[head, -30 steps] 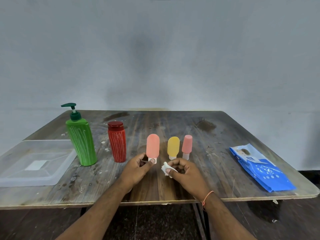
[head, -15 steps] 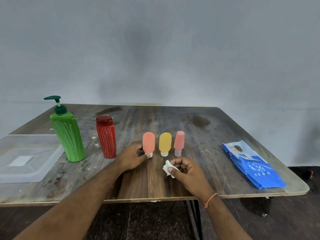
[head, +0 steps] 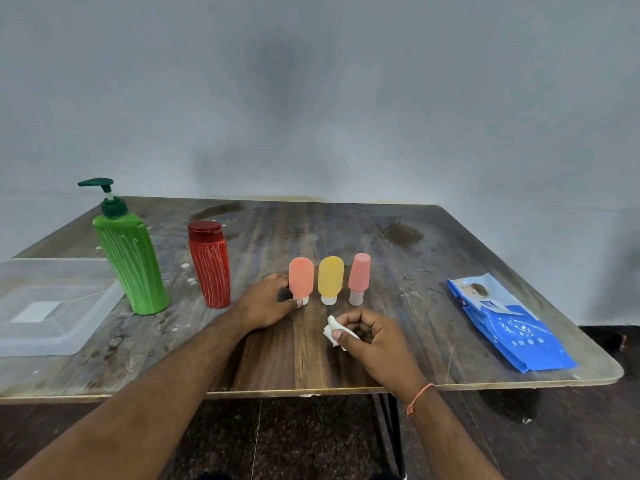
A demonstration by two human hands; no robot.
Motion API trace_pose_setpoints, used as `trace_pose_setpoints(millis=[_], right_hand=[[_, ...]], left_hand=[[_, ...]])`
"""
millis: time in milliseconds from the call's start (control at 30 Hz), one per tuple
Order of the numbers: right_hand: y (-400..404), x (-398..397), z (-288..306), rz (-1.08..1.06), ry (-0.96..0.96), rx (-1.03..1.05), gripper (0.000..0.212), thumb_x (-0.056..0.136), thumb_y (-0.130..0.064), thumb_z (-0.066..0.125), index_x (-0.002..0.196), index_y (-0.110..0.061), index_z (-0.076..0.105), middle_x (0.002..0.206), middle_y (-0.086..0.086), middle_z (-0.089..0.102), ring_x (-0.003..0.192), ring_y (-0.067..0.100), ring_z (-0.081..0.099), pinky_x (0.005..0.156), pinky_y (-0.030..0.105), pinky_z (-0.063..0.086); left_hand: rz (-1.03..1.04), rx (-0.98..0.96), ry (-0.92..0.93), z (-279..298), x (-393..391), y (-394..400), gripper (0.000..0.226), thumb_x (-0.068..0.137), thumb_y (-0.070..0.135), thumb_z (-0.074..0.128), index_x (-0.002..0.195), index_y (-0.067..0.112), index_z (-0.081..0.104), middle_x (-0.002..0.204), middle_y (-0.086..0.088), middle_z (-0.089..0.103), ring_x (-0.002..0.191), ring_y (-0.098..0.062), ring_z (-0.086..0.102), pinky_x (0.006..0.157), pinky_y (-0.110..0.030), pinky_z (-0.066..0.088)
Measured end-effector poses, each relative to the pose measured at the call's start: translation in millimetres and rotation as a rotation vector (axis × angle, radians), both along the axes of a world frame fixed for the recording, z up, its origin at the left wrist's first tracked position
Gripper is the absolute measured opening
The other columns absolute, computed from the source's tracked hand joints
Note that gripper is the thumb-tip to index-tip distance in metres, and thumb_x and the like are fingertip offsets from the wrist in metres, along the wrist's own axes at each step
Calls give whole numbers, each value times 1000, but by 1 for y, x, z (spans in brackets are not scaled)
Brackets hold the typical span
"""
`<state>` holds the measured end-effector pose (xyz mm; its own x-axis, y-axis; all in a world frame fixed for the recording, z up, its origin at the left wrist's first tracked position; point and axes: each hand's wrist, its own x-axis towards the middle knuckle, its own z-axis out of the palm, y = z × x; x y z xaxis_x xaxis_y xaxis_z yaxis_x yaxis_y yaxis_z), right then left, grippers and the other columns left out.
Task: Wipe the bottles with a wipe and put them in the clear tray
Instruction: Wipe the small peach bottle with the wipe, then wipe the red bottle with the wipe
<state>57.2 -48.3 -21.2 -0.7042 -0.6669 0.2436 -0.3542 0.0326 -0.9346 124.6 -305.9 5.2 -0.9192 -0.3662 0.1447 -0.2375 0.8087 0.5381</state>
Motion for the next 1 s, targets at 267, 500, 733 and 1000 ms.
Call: trace_pose_setpoints(millis=[267,500,733,1000], right_hand=[[0,0,2,-13,-19,20,13,94,-19,83,104,-26,80,102,-4,81,95,19,77,87,41,64],[1,5,9,-29,-47,22,13,92,-15,84,103,-21,80,99,-4,81,92,17,76,79,27,61],[0,10,13,-44,-87,9,14,92,-12,84,105,-16,79,99,0,82,93,22,77,78,26,62],[-9,26,19,-13,-171,-22,14,94,-12,81,107,-14,79,99,0,82,92,20,79,78,24,61]], left_hand=[[17,4,-23,2,3,4,62,96,38,75,149,18,52,153,-4,53,133,-20,55,99,-26,42],[156,53,29,-13,28,11,91,89,51,77,162,21,33,163,2,31,92,-3,69,85,-21,54],[284,183,444,-21,78,40,42,93,35,76,133,29,63,119,19,54,98,2,60,89,-28,59],[647,355,772,-24,89,8,96,80,25,86,154,31,25,153,6,26,144,-24,35,117,-56,40]])
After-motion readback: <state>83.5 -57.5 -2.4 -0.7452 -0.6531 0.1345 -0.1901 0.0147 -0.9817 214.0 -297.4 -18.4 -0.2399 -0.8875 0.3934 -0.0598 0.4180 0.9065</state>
